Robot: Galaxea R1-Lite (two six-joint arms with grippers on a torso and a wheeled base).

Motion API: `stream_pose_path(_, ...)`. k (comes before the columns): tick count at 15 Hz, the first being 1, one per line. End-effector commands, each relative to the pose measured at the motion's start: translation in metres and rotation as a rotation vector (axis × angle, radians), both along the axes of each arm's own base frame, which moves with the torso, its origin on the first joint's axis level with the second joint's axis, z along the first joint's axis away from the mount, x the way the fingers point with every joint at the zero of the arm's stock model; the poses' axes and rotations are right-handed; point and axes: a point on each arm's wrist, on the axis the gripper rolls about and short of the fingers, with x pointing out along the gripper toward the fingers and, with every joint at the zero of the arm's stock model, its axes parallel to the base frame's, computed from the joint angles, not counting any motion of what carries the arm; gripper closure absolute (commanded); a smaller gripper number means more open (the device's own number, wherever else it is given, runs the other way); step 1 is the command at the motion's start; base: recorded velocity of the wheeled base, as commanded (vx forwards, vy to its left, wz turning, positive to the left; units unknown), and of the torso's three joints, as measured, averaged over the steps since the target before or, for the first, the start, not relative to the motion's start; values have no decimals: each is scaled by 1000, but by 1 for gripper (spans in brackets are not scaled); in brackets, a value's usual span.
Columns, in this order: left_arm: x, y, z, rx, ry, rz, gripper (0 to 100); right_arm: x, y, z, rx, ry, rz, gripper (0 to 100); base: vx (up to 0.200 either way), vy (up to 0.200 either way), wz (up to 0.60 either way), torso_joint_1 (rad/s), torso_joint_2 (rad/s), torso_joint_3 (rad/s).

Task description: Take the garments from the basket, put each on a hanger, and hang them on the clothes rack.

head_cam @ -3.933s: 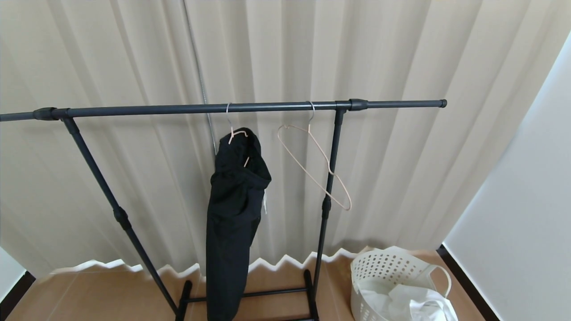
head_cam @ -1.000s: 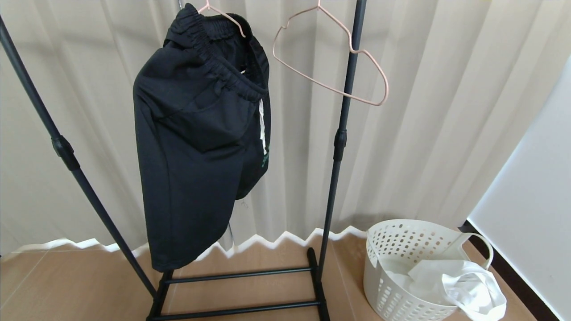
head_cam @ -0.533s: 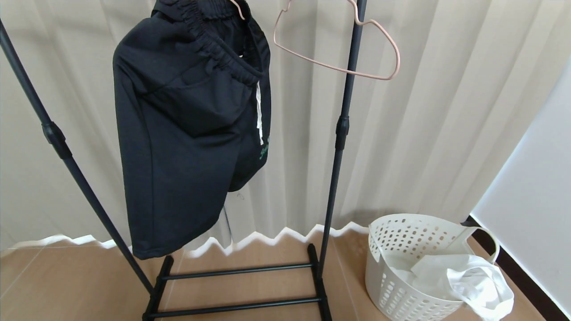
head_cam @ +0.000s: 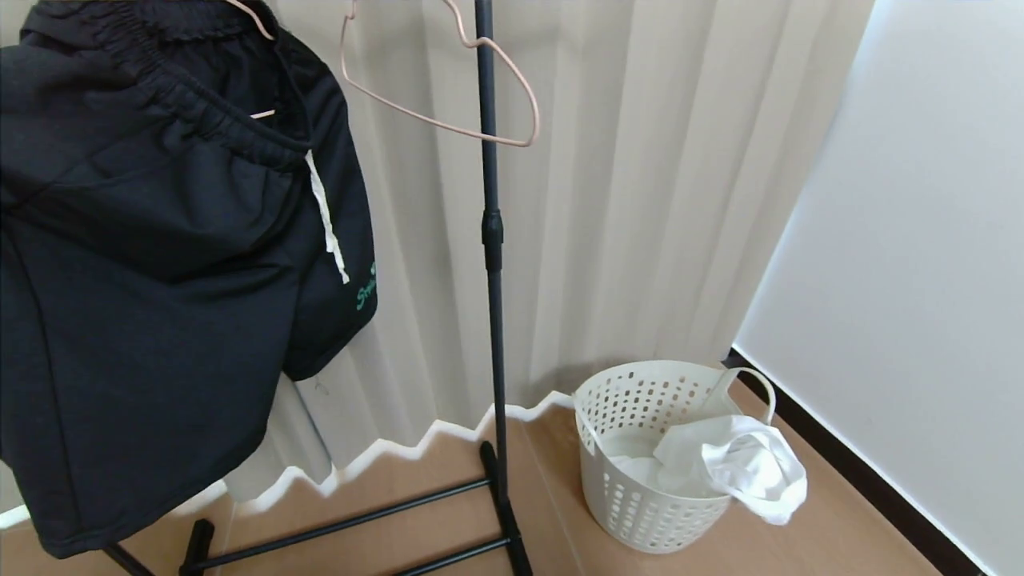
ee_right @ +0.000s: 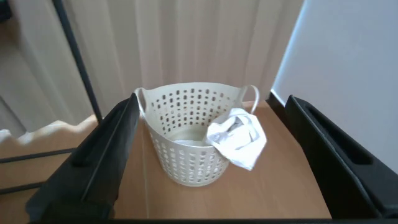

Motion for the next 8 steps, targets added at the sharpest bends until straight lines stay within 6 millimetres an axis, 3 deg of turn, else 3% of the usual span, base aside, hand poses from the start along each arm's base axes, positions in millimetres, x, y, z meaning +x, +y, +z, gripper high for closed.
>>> stream_pose_path(1,0,0,0,0,1,0,0,0,0,0,0,0,2,0,0,-200,0,2,-2,-2)
stream_pose_path(8,0,0,0,0,1,0,0,0,0,0,0,0,2,0,0,-200,0,3,2,2)
